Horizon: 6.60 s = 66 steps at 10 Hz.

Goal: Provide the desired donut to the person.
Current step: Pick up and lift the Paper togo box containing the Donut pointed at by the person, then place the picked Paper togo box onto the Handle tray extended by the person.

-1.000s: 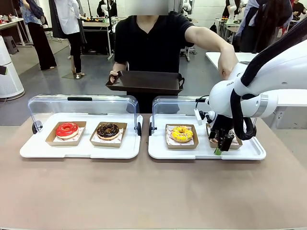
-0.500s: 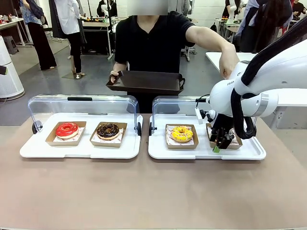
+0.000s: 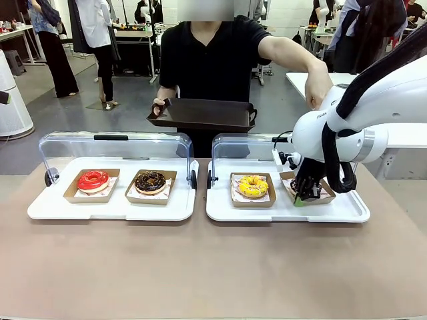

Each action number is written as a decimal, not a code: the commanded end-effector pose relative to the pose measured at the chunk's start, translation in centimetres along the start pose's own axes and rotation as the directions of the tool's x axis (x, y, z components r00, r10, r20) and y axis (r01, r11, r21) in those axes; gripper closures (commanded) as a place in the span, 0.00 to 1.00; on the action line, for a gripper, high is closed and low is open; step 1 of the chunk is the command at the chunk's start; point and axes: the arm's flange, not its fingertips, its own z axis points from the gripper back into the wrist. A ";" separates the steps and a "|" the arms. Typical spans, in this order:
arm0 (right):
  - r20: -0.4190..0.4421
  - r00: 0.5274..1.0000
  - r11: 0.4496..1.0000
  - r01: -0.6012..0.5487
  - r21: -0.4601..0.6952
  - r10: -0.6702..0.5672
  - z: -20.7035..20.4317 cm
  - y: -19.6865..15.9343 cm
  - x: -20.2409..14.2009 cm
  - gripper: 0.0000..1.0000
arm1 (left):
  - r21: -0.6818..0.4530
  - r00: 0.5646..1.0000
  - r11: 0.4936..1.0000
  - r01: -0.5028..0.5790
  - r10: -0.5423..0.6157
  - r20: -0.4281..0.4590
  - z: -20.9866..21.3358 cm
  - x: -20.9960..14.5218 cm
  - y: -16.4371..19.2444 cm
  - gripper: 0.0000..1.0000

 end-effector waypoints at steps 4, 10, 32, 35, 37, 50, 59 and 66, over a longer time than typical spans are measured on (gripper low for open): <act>-0.014 1.000 1.000 0.019 -0.025 -0.019 0.3 0.0 -0.3 1.00 | -0.005 1.000 1.000 0.004 -0.004 0.011 0.1 0.1 0.0 0.00; -0.220 0.966 0.982 0.163 0.098 -0.138 7.3 5.7 3.0 1.00 | -0.005 1.000 1.000 0.004 -0.004 0.011 0.1 0.1 0.0 0.00; -0.236 0.955 0.981 0.193 0.031 -0.181 27.3 8.3 12.4 1.00 | -0.005 1.000 1.000 0.004 -0.004 0.011 0.1 0.1 0.0 0.00; -0.236 0.955 0.981 0.193 0.031 -0.181 27.3 8.3 12.4 1.00 | -0.005 1.000 1.000 0.004 -0.004 0.011 0.1 0.1 0.0 0.00; -0.236 0.955 0.981 0.193 0.031 -0.181 27.3 8.3 12.4 1.00 | -0.005 1.000 1.000 0.004 -0.004 0.011 0.1 0.1 0.0 0.00; -0.161 0.971 0.961 0.135 -0.243 -0.178 35.2 7.5 23.8 0.98 | -0.005 1.000 1.000 0.004 -0.004 0.011 0.1 0.1 0.0 0.00; -0.013 0.980 0.942 0.189 -0.279 -0.200 25.4 -2.1 24.6 0.98 | -0.005 1.000 1.000 0.004 -0.004 0.011 0.1 0.1 0.0 0.00; -0.021 0.981 0.961 0.183 -0.206 -0.191 20.7 -4.5 22.5 0.98 | -0.005 1.000 1.000 0.004 -0.004 0.011 0.1 0.1 0.0 0.00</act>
